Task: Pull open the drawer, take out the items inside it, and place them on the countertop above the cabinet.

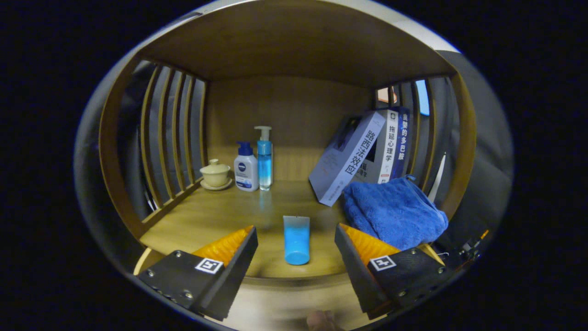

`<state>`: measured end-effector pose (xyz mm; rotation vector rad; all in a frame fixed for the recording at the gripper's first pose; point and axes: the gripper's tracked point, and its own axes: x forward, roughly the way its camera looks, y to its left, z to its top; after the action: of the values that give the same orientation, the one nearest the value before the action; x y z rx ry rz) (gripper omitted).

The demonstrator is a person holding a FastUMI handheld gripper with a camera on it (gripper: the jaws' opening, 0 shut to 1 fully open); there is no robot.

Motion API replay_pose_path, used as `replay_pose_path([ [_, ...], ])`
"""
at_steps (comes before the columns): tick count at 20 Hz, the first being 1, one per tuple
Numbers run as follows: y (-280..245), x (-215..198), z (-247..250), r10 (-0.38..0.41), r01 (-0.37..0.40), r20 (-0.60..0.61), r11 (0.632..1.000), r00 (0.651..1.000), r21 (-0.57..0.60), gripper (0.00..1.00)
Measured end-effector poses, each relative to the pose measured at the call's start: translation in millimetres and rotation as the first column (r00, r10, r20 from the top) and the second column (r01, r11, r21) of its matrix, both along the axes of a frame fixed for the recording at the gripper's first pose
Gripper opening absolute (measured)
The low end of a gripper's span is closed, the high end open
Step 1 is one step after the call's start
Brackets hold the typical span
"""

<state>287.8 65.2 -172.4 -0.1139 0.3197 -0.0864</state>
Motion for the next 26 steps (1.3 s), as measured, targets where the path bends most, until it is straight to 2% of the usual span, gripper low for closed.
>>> replay_pose_path([
  [3, 1, -22, 21, -0.001, -0.001, 0.041, 0.999, 0.999, 0.040, 1.00],
  [6, 5, -45, 48, 0.029, -0.039, 0.089, 0.993, 0.996, 0.107, 1.00],
  [9, -8, -75, 71, 0.025, -0.036, 0.111, 0.995, 0.994, 0.098, 1.00],
  [13, -4, -120, 87, 0.099, -0.114, 0.137, 0.988, 0.986, 0.107, 1.00],
  [15, -16, -143, 94, 0.076, -0.093, 0.181, 0.992, 0.981, 0.088, 1.00],
  [22, -28, -209, 78, 0.036, -0.052, 0.256, 0.997, 0.966, 0.054, 1.00],
  [26, -21, -226, 42, 0.050, -0.075, 0.263, 0.994, 0.963, 0.083, 1.00],
])
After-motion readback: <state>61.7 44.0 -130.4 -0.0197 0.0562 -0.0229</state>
